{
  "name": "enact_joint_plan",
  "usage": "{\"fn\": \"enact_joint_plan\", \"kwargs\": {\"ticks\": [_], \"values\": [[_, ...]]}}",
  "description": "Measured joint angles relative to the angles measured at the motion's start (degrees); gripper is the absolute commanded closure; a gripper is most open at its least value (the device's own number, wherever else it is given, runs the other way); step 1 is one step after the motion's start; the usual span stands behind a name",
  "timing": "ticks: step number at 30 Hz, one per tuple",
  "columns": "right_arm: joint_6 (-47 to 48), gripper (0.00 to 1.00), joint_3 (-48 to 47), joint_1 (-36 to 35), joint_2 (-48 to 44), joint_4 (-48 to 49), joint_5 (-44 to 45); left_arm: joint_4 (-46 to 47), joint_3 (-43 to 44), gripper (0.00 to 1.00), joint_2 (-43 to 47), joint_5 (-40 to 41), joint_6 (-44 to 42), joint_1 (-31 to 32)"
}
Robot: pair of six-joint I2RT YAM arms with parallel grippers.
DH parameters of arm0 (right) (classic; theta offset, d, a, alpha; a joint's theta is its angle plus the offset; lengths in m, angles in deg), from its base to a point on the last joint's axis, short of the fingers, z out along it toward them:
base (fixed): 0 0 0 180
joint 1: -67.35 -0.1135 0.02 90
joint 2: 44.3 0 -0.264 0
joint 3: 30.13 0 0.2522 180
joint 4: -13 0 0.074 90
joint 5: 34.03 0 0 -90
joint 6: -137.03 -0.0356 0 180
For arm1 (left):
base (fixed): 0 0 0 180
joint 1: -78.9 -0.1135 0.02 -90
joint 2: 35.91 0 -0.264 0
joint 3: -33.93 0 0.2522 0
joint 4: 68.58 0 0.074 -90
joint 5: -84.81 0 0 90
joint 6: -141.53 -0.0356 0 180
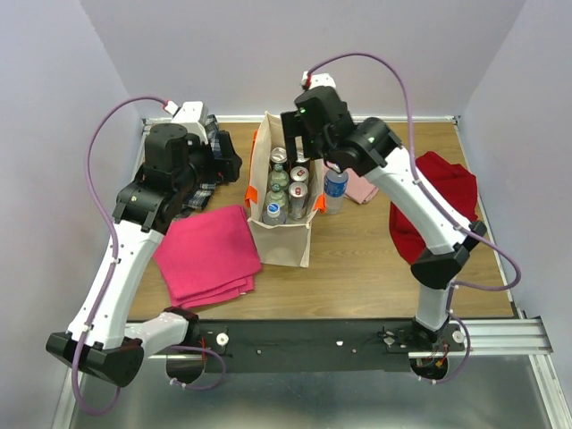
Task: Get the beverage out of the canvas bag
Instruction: Take out the drink from the canvas bag.
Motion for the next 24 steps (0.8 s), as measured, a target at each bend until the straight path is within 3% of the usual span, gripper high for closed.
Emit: {"fn": "enact_joint_plan", "kwargs": {"ticks": [6, 15, 24], "values": [[0.6, 0.00, 0.4, -4.3, 1.2, -1.5, 2.7, 1.4, -6.3, 0.01, 4.5, -5.2, -0.5, 0.0], [0.9, 0.01, 6.4, -5.0, -3.8, 1.1, -2.3, 3.4, -18.1, 0.01, 14.1, -10.0, -2.0, 0.0], [0.9, 0.01, 10.0, -7.2, -4.0, 1.9, -4.9, 3.8, -21.5, 0.01, 15.4, -13.7, -3.0, 0.5]]}}
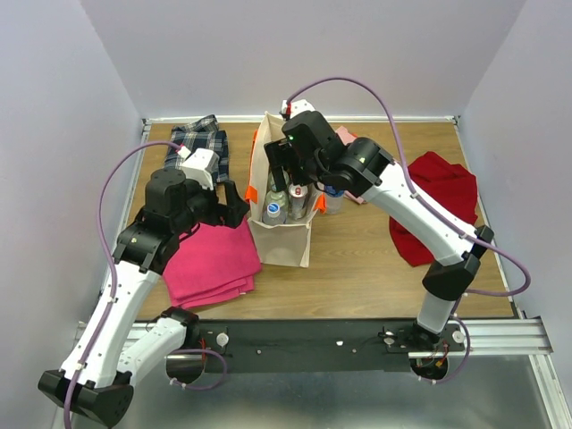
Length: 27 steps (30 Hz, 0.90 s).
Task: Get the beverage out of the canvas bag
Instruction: Take out the drink from the canvas bag.
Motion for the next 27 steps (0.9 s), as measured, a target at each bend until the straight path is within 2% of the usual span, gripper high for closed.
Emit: {"fn": "enact_joint_plan", "kwargs": {"ticks": [9, 17, 27], "values": [[0.0, 0.01, 2.9, 0.0, 0.0, 1.7, -0.2, 1.1, -0.5, 0.01, -0.5, 1.4, -0.1, 4.2], [0.0, 0.00, 3.8, 0.0, 0.0, 2.6, -0.2, 1.0, 0.5, 0.01, -3.7, 9.6, 0.1, 11.2], [0.0, 0.00, 6.4, 0.0, -1.5, 3.0, -0.2, 0.7, 1.2, 0.01, -4.7, 14.1, 1.5, 11.7]]}}
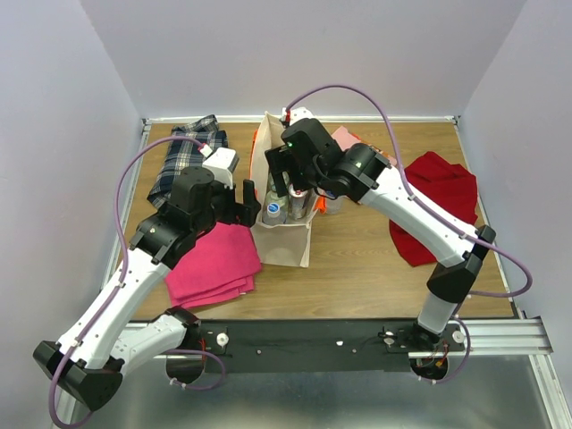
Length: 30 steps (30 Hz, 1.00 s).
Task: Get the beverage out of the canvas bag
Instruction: Take out the drink from the canvas bag.
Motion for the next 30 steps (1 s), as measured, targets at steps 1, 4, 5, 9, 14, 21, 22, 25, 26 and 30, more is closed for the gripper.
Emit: {"fn": "enact_joint_plan", "kwargs": {"ticks": [1, 4, 5, 9, 14, 21, 22, 25, 26, 30], "values": [[0.0, 0.00, 0.1, 0.0, -0.2, 0.0, 0.0, 0.0, 0.1, 0.01, 0.0, 0.0, 0.0, 0.0], [0.0, 0.00, 0.1, 0.0, -0.3, 0.0, 0.0, 0.0, 0.3, 0.01, -0.1, 0.0, 0.0, 0.0], [0.0, 0.00, 0.1, 0.0, -0.3, 0.0, 0.0, -0.1, 0.3, 0.01, -0.1, 0.0, 0.0, 0.0], [0.2, 0.00, 0.1, 0.0, -0.3, 0.0, -0.2, -0.7, 0.3, 0.01, 0.3, -0.1, -0.1, 0.0], [0.2, 0.00, 0.1, 0.0, -0.3, 0.0, -0.8, -0.9, -0.1, 0.01, 1.7, -0.5, -0.2, 0.1], [0.4, 0.00, 0.4, 0.0, -0.3, 0.1, -2.0, -1.1, -0.4, 0.01, 1.4, -0.8, -0.3, 1.5], [0.5, 0.00, 0.5, 0.0, -0.3, 0.1, -2.1, -1.1, -0.8, 0.01, 1.5, -0.8, -0.3, 1.9], [0.6, 0.00, 1.1, 0.0, -0.3, 0.1, -2.6, -1.2, -2.5, 0.01, 1.8, -0.8, -0.3, 3.2], [0.6, 0.00, 1.4, 0.0, -0.3, 0.1, -2.8, -1.2, -2.8, 0.01, 1.9, -0.9, -0.3, 3.5], [0.6, 0.00, 1.7, 0.0, -0.3, 0.1, -3.7, -1.0, -3.8, 0.01, 2.3, -0.9, -0.3, 4.7]]}}
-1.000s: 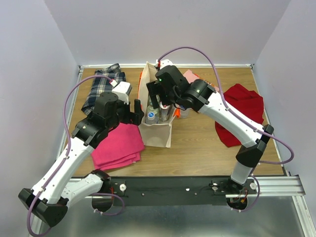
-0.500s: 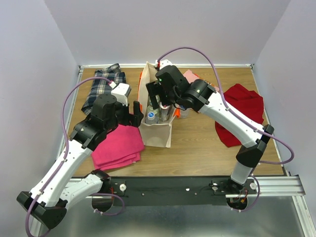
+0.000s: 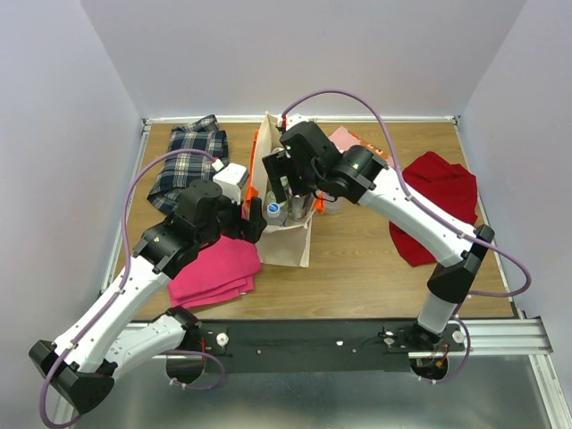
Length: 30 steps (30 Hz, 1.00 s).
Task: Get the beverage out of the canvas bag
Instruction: Take out the drink from the canvas bag.
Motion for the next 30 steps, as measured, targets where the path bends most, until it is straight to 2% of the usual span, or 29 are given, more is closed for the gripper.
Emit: {"fn": "enact_joint_plan", "kwargs": {"ticks": [9, 30], "values": [[0.0, 0.04, 0.4, 0.0, 0.1, 0.1, -3.1, 0.5, -1.6, 0.05, 1.1, -0.1, 0.0, 1.4], [0.5, 0.04, 0.5, 0.0, 1.9, 0.4, -6.4, 0.0, -0.6, 0.04, 1.6, 3.3, -0.2, 1.9]]}}
